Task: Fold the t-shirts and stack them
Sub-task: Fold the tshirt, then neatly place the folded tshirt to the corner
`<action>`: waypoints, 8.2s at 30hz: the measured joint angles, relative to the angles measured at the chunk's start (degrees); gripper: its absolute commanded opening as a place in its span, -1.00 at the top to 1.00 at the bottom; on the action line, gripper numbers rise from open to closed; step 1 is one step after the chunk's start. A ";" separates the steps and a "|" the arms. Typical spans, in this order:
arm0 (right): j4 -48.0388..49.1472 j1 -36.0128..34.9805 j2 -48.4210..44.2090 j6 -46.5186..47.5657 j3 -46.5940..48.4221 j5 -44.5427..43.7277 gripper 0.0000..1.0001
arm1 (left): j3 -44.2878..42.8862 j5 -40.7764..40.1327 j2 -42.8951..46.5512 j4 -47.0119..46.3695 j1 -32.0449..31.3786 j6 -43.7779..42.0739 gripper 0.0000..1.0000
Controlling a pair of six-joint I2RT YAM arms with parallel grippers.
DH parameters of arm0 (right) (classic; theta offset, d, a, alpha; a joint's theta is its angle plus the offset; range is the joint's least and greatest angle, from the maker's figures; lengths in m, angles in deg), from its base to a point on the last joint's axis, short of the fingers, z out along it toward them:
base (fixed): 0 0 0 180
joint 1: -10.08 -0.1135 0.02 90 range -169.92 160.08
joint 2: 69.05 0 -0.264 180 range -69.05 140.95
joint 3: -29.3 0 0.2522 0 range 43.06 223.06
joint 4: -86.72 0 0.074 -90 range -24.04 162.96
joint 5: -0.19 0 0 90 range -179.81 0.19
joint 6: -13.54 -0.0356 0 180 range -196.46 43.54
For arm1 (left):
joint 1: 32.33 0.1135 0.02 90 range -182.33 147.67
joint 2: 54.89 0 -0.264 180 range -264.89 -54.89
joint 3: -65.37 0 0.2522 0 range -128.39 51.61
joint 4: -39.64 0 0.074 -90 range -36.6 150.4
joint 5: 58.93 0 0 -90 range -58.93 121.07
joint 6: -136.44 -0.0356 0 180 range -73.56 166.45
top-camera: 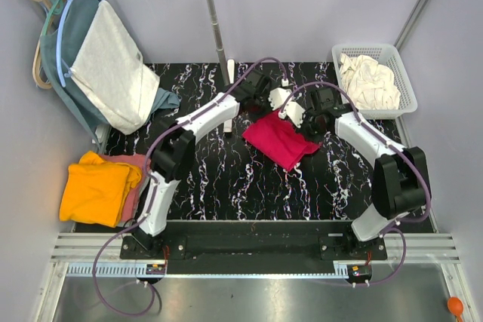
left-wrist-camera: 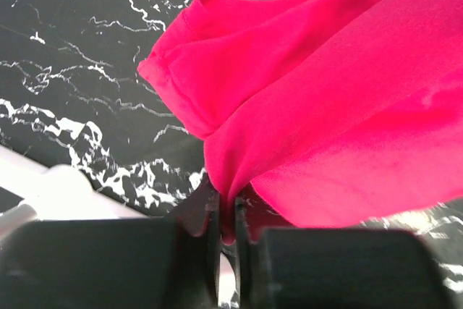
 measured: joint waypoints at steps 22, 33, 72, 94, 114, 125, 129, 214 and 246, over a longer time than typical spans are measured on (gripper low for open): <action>8.72 0.74 6.95 -3.34 -0.20 -11.78 -0.11 | -2.69 -12.50 -7.15 -12.00 -0.20 -0.96 -0.27; 14.58 1.38 11.06 -7.54 -0.20 -19.15 -0.22 | -1.84 -16.44 -6.99 -16.13 -1.46 0.22 -0.40; 19.74 1.97 -5.55 -24.76 -7.93 -21.16 -0.99 | -14.45 15.32 -12.00 15.98 7.48 -3.34 -0.98; 18.78 1.90 -6.64 -25.94 -8.35 -16.41 -0.99 | -19.82 17.46 -18.12 18.43 7.39 -3.39 -0.98; 17.59 1.53 -5.27 -26.36 -8.22 -14.47 -0.99 | -19.10 19.98 -18.21 19.39 5.64 -6.23 -0.98; 17.55 1.16 -5.84 -26.62 -8.26 -13.57 -0.99 | -15.28 20.55 -16.00 19.21 3.69 -6.88 -0.98; 17.57 1.16 -6.73 -26.62 -8.48 -13.57 -0.99 | -7.45 21.81 -11.47 19.17 2.69 -7.23 -0.98; 17.79 -1.42 0.52 -26.23 -9.51 -12.35 -0.99 | -11.19 24.61 -12.37 21.46 5.64 4.85 -0.98; 21.03 -3.30 1.46 -25.86 -10.01 -14.69 -1.00 | -10.43 26.77 -12.35 23.19 2.86 5.99 -0.98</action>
